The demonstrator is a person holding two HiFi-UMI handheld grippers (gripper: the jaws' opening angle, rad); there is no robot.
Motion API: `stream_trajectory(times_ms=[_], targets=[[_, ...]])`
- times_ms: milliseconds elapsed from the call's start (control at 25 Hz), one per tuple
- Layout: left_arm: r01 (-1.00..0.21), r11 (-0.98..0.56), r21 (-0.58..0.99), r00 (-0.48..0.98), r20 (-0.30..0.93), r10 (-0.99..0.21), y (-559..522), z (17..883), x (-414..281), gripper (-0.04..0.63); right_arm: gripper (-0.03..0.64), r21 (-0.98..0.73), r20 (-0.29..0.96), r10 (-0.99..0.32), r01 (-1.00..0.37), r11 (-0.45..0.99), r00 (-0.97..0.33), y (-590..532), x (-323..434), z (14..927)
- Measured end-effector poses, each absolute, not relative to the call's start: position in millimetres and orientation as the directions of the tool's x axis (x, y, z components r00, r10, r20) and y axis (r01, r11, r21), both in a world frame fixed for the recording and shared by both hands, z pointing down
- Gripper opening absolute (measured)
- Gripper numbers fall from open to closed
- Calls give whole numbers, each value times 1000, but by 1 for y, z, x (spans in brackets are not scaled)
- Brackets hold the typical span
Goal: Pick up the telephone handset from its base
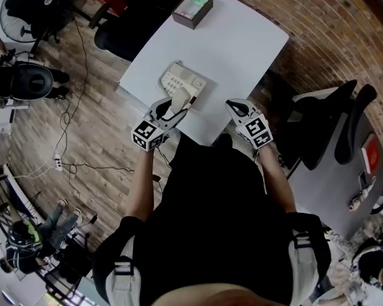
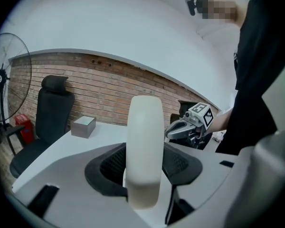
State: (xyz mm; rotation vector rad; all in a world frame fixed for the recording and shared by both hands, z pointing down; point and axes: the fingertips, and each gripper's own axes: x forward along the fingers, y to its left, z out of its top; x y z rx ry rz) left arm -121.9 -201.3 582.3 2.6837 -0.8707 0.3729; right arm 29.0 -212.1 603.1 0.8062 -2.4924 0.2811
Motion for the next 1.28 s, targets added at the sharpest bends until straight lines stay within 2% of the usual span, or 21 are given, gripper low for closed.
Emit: stream_trajectory(times_ms=[560,1280], targets=[[-666,-711,225,743,285,-606,-173,556,-129,227,-3,-51,526,-452,-558,828,-720,-207,36,606],[-660,-714,234,748,288,-598,-158,558,-119,227,-3,-45,521,-439,-537,842,-732,-207,34,602]])
